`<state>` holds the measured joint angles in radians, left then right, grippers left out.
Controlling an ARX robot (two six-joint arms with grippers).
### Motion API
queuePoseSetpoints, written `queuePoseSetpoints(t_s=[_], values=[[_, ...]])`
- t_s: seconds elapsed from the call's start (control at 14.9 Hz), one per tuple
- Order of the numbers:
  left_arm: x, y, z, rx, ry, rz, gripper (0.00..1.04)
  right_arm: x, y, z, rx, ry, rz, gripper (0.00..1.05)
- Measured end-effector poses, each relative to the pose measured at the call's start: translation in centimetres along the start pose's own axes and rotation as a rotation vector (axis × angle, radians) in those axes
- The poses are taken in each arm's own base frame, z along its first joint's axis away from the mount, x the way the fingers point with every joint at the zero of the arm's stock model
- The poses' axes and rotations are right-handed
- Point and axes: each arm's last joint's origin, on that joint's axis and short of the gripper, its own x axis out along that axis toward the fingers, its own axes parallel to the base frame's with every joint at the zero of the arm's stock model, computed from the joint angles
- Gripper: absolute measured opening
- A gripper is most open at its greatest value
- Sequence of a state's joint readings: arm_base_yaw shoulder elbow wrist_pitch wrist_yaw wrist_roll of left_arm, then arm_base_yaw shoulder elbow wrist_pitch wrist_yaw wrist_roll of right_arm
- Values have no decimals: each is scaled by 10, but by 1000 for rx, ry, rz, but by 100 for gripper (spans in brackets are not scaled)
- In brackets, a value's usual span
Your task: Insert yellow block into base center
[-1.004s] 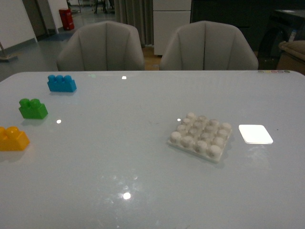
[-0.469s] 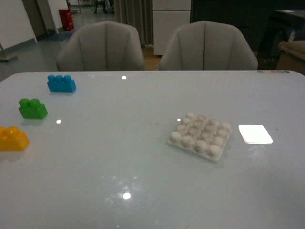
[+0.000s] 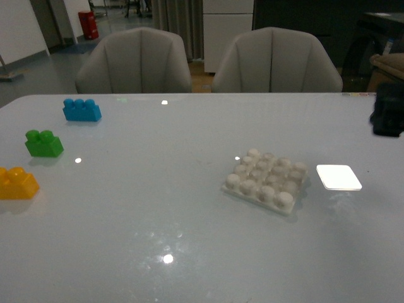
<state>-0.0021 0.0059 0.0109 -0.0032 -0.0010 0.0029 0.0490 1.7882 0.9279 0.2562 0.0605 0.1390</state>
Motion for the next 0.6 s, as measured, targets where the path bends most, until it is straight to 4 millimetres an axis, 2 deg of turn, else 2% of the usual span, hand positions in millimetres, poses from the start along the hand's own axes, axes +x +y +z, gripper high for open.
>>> queuePoseSetpoints(t_s=[0.13,0.27,0.47,0.6], values=[[0,0,0,0,0,0,98,32,23,-30,0,172,37,98],[0,0,0,0,0,0,98,54,43,-46,11,275,71,98],[0,0,0,0,0,0,98,78,66,-42,60,317,110,98],[0,0,0,0,0,0,98,91,70,-33,96,329,101,98]])
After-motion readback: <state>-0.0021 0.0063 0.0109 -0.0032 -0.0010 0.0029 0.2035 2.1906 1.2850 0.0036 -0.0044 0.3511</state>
